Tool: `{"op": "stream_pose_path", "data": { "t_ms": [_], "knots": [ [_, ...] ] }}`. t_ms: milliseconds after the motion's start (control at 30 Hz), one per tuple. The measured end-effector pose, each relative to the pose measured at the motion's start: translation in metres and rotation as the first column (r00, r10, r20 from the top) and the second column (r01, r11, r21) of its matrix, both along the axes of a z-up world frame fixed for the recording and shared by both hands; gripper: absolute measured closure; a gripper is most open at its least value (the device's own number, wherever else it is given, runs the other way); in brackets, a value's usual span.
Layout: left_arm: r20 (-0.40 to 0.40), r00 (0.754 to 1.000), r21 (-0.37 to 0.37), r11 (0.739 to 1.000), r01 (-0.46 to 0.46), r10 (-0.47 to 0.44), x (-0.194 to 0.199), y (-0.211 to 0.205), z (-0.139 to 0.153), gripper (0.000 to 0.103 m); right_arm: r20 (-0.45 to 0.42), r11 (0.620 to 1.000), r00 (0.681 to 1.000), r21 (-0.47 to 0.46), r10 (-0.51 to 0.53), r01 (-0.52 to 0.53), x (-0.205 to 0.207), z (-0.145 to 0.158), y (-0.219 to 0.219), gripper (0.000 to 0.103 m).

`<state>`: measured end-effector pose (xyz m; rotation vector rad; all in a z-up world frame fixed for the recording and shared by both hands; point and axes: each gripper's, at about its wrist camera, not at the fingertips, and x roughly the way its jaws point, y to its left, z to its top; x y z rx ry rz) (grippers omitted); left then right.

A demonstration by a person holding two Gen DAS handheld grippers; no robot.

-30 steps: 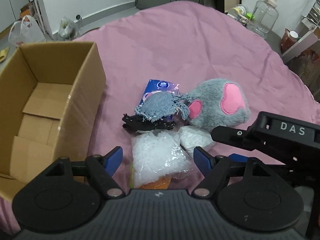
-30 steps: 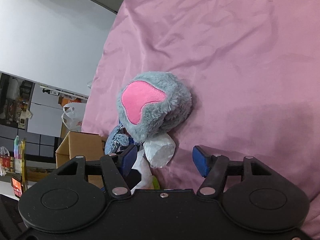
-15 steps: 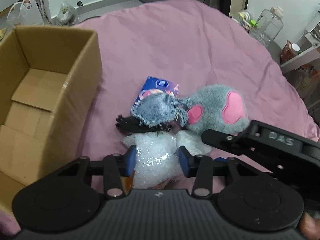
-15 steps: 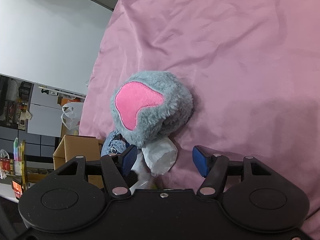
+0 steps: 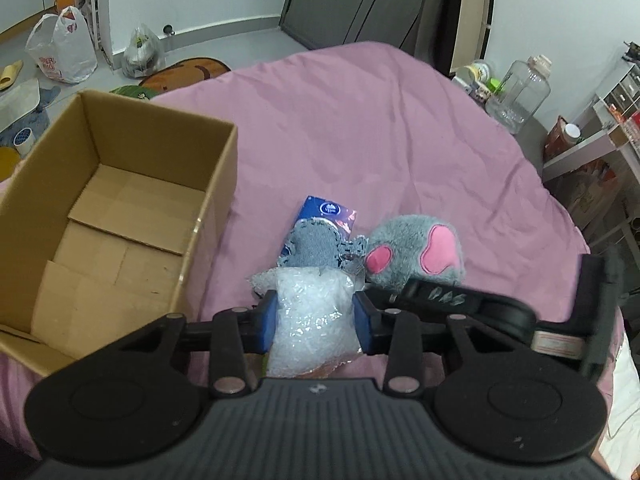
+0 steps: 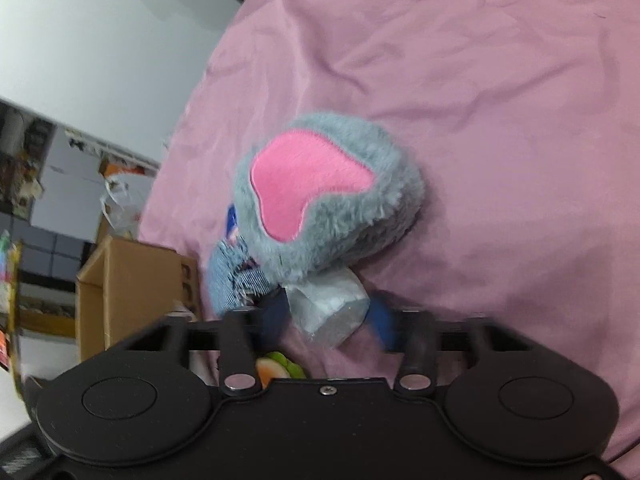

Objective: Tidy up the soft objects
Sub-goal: 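Close the left tool on the plastic bag while the right tool grasps the white ball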

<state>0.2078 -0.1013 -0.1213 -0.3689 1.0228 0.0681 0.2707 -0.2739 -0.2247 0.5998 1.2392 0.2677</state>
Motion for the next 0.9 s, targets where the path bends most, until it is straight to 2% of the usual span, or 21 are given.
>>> {"op": "stream_pose_path", "data": {
  "t_ms": [100,267,400,600,733,900],
  "knots": [
    [0.002,1.0,0.006,1.0,0.001,-0.001,-0.004,0.006,0.005,0.065,0.019,0.999,1.0,-0.024,0.025,-0.025,-0.005,0.004,0.003,0.066],
    [0.012,1.0,0.047,0.999,0.025,-0.025,-0.012,0.014,0.016,0.065,0.042,0.999,0.999,-0.042,-0.017,0.019,-0.018,0.024,-0.005,0.067],
    [0.029,0.999,0.052,0.998,0.022,-0.023,-0.019,0.021,0.026,0.065,0.052,0.997,0.997,-0.049,-0.056,0.059,-0.029,0.036,-0.01,0.067],
    [0.042,0.999,0.052,0.998,0.02,-0.022,-0.031,0.033,0.038,0.065,0.119,0.996,0.991,-0.068,-0.054,0.062,-0.046,0.059,-0.008,0.067],
    [0.047,0.999,0.047,0.999,0.007,-0.01,-0.039,0.044,0.044,0.065,0.185,0.99,0.983,-0.136,-0.01,0.036,-0.052,0.081,-0.001,0.067],
    [0.057,0.998,0.063,0.998,0.005,-0.008,-0.05,0.057,0.054,0.065,0.222,0.982,0.974,-0.188,0.044,-0.002,-0.061,0.099,0.015,0.067]
  ]
}}
